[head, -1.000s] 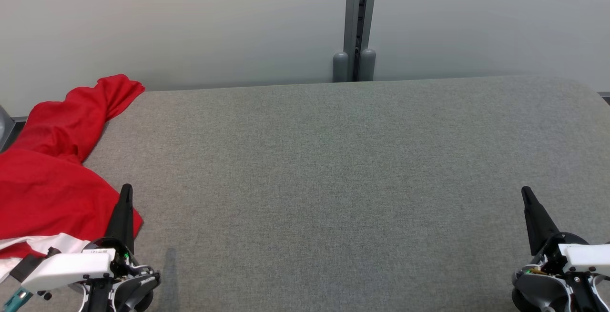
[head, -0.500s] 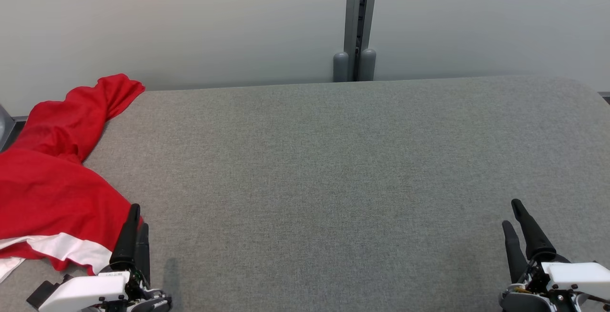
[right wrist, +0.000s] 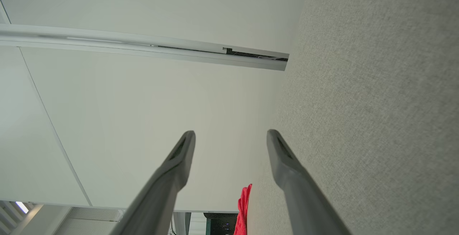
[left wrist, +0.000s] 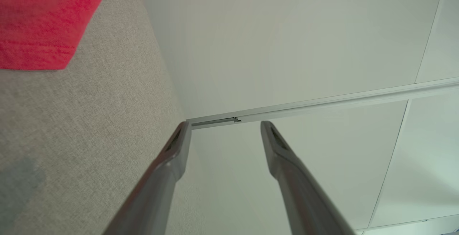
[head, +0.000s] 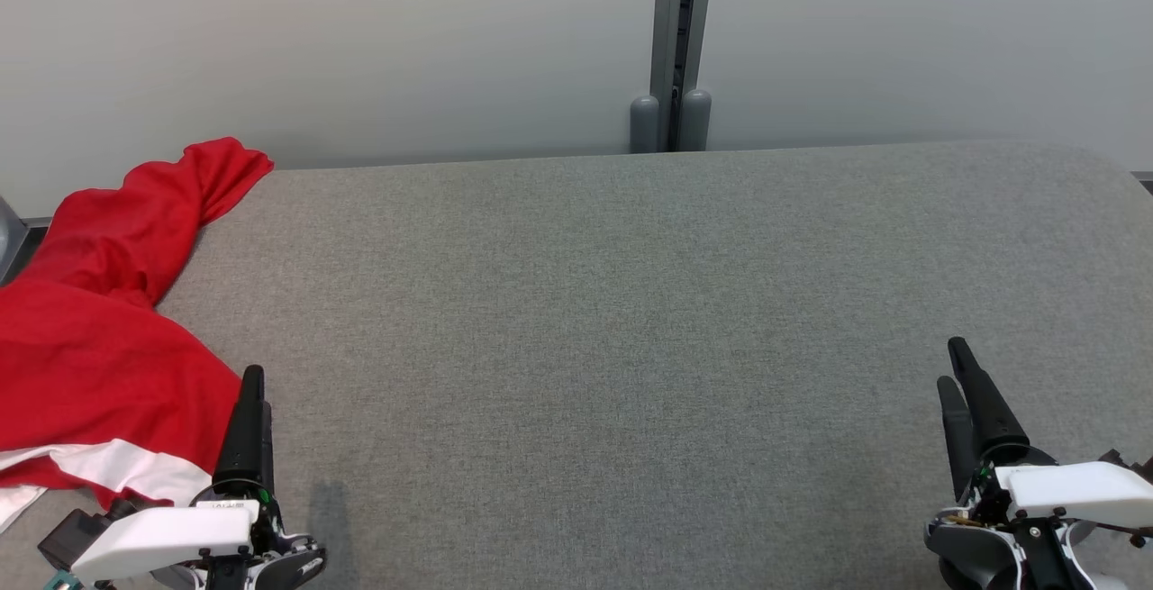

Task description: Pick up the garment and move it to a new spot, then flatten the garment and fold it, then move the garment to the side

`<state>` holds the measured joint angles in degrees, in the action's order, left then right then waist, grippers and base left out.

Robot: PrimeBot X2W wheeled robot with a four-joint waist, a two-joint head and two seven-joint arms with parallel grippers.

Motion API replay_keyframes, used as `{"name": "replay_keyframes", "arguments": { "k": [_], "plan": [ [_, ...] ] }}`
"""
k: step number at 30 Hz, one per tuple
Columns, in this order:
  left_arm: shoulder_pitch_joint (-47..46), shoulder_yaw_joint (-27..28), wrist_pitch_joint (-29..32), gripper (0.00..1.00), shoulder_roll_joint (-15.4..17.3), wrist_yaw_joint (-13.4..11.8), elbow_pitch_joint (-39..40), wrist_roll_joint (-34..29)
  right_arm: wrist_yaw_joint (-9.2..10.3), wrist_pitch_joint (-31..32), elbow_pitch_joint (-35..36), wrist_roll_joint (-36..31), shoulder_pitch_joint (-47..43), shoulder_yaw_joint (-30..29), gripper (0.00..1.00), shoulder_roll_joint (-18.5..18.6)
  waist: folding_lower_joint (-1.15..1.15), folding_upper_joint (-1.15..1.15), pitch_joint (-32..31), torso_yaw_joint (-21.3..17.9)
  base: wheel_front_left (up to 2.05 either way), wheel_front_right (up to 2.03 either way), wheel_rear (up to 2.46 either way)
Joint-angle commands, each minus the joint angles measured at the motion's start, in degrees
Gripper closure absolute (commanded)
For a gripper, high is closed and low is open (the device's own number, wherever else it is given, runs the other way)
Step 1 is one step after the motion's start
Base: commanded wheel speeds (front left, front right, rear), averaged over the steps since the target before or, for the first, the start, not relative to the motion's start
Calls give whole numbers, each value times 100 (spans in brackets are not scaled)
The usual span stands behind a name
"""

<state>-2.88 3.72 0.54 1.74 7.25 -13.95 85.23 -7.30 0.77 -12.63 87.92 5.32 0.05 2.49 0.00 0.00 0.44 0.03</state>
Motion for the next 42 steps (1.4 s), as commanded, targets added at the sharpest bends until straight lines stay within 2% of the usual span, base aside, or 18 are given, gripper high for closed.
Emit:
{"name": "replay_keyframes", "arguments": {
  "k": [1, 3, 15, 31, 42],
  "plan": [
    [-210, -1, -63, 0, 64, 19, 147, -221, -15, -85, 161, -168, 175, 48, 0, 77, 0, 0, 3, -2, 0, 0, 0],
    [-213, 0, -85, 0, 65, 19, 168, -325, -15, -111, 188, -237, 188, 66, 0, 82, 0, 0, 6, -3, 0, 0, 0],
    [-209, -44, -347, 0, 77, -65, 370, -1831, -17, -371, 347, -1367, 290, 299, 0, 147, 0, 0, 9, -15, 0, 0, 0],
    [-156, -320, -651, 0, 89, -492, 558, -4095, -20, -676, 415, -3270, 393, 538, 0, 241, 0, 0, 12, -15, 0, 0, 0],
    [-161, -479, -836, 0, 97, -678, 587, -5195, -22, -863, 402, -4443, 441, 657, 0, 271, 0, 0, 31, -25, 0, 0, 0]
  ]
}}
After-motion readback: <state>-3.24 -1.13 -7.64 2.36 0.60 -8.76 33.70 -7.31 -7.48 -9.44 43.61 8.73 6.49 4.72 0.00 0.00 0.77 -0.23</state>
